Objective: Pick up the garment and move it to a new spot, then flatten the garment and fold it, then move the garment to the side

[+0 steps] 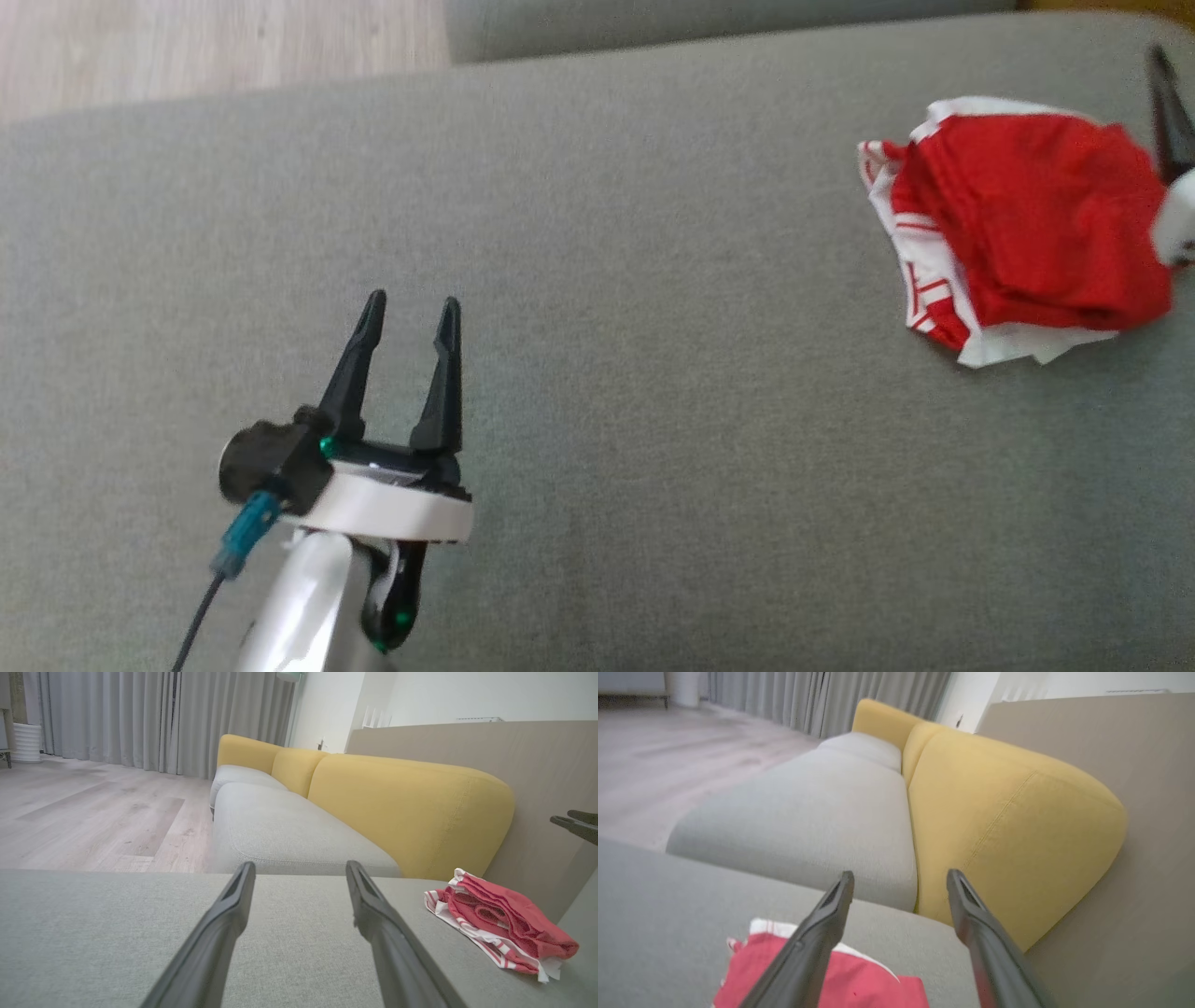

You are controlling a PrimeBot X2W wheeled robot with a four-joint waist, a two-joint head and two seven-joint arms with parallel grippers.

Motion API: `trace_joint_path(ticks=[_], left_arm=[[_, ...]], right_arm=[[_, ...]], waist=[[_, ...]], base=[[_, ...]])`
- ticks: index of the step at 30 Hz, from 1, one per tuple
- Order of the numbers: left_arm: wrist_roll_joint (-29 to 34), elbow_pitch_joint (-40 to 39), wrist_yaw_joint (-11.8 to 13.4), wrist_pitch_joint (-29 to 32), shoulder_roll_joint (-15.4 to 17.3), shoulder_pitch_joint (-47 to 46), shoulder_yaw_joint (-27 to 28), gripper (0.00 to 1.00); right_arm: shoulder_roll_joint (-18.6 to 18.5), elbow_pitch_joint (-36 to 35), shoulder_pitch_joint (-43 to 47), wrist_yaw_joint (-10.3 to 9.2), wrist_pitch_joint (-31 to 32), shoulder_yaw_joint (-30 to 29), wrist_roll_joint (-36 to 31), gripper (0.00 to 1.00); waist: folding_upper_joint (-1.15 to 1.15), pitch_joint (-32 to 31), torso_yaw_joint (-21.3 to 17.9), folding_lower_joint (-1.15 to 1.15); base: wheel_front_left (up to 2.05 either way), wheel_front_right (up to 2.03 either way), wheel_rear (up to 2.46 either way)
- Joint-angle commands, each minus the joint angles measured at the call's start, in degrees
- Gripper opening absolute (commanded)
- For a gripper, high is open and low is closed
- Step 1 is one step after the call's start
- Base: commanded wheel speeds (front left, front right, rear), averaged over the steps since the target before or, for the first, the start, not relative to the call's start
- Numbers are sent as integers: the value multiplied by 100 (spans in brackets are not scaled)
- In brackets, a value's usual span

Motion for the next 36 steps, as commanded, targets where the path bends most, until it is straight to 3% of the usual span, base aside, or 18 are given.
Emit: trace_joint_path(ticks=[1, 9, 16, 20, 24, 36], left_arm=[[-18, -240, -31, -37, 43, -53, 281, 100], [-89, -432, -31, -37, 62, 235, 450, 100], [-178, -455, -32, -37, 52, 522, 650, 100], [-162, -424, -32, -37, 47, 718, 755, 100], [-235, -405, -32, -37, 45, 889, 744, 100], [-205, -512, 65, -37, 44, 1049, 939, 100]], right_arm=[[83, -290, 141, -5, -173, -139, 49, 100], [1470, -1805, 1081, -5, -510, -1239, 137, 100], [2602, -3073, 2597, -5, -642, -1458, 123, 100], [2769, -3281, 3448, -5, -696, -1221, -22, 100], [2786, -3466, 3936, -5, -713, -1204, 266, 100], [2789, -3746, 4162, -5, -716, -1173, 359, 100]], waist=[[0, -240, -102, 1], [0, -597, -159, 1], [0, -804, -88, 1], [0, -859, -35, 1], [0, -898, 28, 1], [0, -911, 92, 1]], base=[[0, 0, 0], [0, 0, 0], [0, 0, 0], [0, 0, 0], [0, 0, 0], [0, 0, 0]])
